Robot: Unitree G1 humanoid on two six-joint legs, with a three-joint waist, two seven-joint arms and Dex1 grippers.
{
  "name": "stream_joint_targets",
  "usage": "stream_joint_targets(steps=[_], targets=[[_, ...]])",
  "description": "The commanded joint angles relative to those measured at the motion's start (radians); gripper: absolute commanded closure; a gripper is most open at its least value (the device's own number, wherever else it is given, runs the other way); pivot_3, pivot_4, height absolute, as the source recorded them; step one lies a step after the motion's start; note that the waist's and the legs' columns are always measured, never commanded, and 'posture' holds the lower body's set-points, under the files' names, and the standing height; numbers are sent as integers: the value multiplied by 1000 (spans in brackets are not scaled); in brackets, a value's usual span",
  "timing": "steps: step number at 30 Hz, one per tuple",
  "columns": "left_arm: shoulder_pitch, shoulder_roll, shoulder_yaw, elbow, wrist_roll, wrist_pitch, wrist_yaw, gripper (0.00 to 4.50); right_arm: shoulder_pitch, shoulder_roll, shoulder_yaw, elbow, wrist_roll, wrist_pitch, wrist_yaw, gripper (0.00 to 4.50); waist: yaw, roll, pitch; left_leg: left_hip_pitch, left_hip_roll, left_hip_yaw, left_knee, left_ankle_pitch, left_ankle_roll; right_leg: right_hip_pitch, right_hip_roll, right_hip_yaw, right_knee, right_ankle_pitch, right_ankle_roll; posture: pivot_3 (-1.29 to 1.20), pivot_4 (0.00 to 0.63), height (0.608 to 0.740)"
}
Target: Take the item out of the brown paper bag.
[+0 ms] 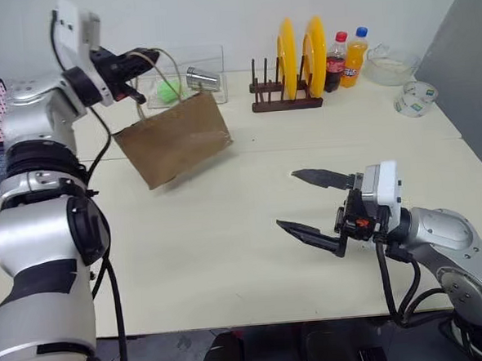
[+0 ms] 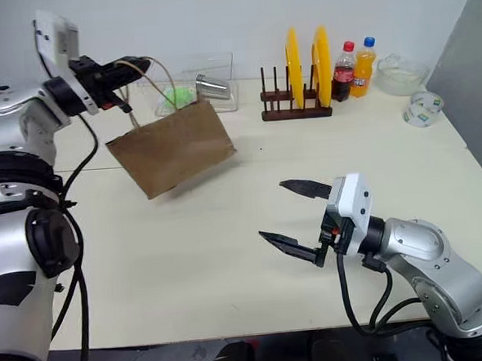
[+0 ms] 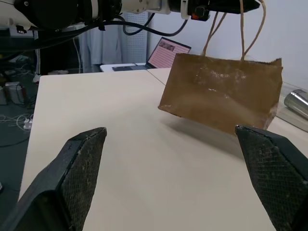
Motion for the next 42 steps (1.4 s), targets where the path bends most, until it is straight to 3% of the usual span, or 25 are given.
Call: stream_joint_targets(steps=[1,14,25,42], targets=[[-92,-47,-1,37,10,-75,8,4479,32,-1,-46,-49,18,12,-45,0,0,0,0,0,0,0,0,0,0,0,0,0,0,0,0,0,150,740],[-217,-275,-9,147,76,-207,55,4479,270,32,-58,-170,-10,19,-186,0,-3,-1,1,-1,0,1,1,0,0,-1,0,1,1,0,0,0,150,740],[-192,-406,-59,169,178,-293,100,4479,305,120,-26,-224,-104,25,-362,0,-3,-1,1,-1,-1,1,1,-1,3,-1,0,2,1,0,0,0,150,740],[-188,-404,-80,180,272,-333,148,4479,312,122,-26,-266,-98,44,-380,0,-4,-1,1,-1,-1,1,1,-1,3,-1,0,2,2,0,0,0,150,740]])
